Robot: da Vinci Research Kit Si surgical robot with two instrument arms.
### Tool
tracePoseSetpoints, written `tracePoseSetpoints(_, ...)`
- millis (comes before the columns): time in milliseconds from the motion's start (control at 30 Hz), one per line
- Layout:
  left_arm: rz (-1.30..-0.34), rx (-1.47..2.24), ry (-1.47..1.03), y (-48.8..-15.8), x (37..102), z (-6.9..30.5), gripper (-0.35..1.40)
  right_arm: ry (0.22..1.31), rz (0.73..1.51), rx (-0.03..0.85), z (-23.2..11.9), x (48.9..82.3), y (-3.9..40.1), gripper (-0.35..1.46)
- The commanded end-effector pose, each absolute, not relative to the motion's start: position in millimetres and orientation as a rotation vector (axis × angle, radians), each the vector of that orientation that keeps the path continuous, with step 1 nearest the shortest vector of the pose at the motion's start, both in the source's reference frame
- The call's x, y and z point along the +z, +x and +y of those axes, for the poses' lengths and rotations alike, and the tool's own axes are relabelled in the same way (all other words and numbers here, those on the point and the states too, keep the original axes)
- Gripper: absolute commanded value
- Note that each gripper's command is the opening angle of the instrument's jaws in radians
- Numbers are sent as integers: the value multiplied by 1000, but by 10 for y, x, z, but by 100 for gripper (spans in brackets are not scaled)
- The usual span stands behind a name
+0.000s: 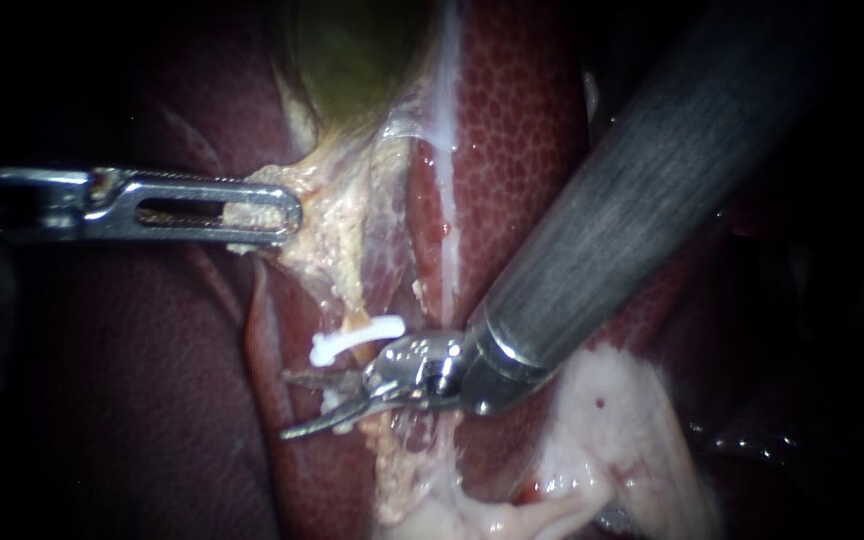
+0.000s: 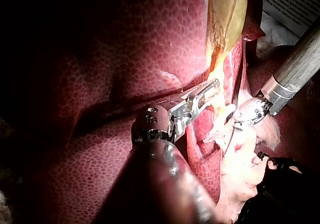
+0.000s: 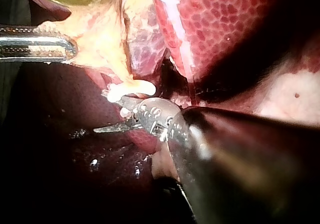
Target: Go to the cutting position left tube
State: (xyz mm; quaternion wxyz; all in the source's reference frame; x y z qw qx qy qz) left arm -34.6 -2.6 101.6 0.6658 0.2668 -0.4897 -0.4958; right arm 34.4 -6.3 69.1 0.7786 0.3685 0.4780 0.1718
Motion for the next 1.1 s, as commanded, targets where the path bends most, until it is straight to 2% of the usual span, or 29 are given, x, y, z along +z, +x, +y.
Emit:
tracePoseSetpoints(33, -1106, -1119, 602, -346, 1016, -26, -35, 797, 1034, 369, -63, 691, 343, 94)
tracePoseSetpoints(267, -1106, -1119, 602, -346, 1015, -26, -35, 798, 1034, 367, -64, 689, 342, 96)
tracePoseSetpoints(667, -1106, -1118, 603, -345, 1015, -27, -35, 836, 1041, 342, -66, 668, 314, 116)
tracePoseSetpoints(1100, -1106, -1118, 603, -344, 1015, -27, -35, 847, 1054, 338, -48, 649, 275, 118)
